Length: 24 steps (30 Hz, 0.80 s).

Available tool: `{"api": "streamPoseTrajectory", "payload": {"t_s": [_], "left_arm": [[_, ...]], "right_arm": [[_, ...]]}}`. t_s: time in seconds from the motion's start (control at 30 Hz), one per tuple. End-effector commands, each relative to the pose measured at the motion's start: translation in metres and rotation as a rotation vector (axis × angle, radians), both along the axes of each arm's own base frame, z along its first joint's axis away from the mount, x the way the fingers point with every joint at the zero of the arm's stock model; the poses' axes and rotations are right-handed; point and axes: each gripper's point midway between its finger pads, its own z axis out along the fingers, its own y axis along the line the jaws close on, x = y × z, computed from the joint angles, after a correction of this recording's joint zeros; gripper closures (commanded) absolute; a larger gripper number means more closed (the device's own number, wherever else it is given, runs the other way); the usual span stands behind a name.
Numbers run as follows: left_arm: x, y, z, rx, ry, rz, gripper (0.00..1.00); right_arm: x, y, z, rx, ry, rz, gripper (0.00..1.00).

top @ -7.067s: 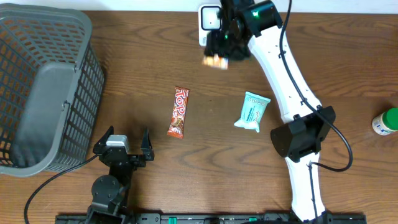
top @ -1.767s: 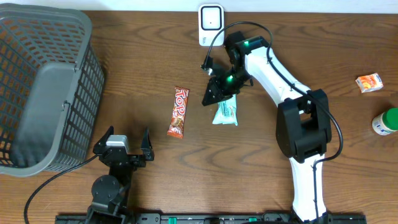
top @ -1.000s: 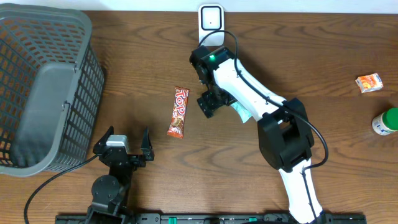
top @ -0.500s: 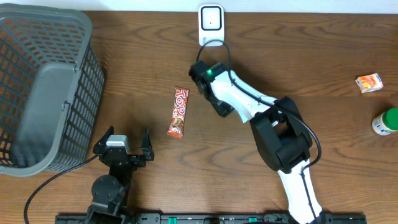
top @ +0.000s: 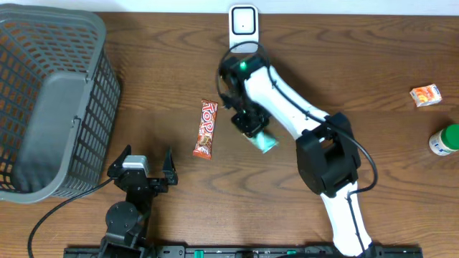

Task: Scan the item barcode

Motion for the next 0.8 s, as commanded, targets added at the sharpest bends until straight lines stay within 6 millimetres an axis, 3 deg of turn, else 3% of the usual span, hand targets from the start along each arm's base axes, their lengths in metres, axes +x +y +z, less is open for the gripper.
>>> {"api": "streamPoseTrajectory", "payload": {"t_s": [0.0, 0.13, 0.27, 0.4, 0.53, 0.57, 0.67, 0.7, 0.77], "left_arm": [[0.0, 0.002, -0.017, 0.026, 0.04, 0.014, 0.02], [0.0, 0.003, -0.017, 0.026, 0.04, 0.015, 0.02], [0.0, 0.002, -0.017, 0.026, 0.04, 0.014, 0.02], [0.0, 0.003, -0.017, 0.026, 0.04, 0.015, 0.02], [0.0, 0.002, -0.017, 0.026, 0.04, 0.014, 0.02], [0.0, 0.002, -0.017, 0.026, 0.04, 0.014, 0.02], [0.0, 0.002, -0.017, 0.026, 0.04, 0.014, 0.02], [0.0, 0.002, -0.017, 0.026, 0.04, 0.014, 0.02], [0.0, 0.002, -0.017, 0.026, 0.04, 0.014, 0.02]], "right_arm": [[-0.025, 0.059, 0.05, 0.555, 0.235, 0.071, 0.99], [-0.024, 0.061, 0.044, 0.7, 0.288, 0.027, 0.99], [-0.029, 0.058, 0.021, 0.812, 0.349, -0.055, 0.99], [-0.035, 0.04, -0.008, 0.807, 0.369, -0.11, 0.99], [-0.03, 0.023, -0.021, 0.778, 0.353, -0.14, 0.99], [-0.027, 0.016, -0.025, 0.754, 0.34, -0.143, 0.96], [-0.016, -0.013, -0.042, 0.617, 0.291, -0.173, 0.71], [-0.012, -0.024, -0.049, 0.555, 0.273, -0.191, 0.52], [-0.002, -0.049, -0.062, 0.409, 0.222, -0.235, 0.48]]}}
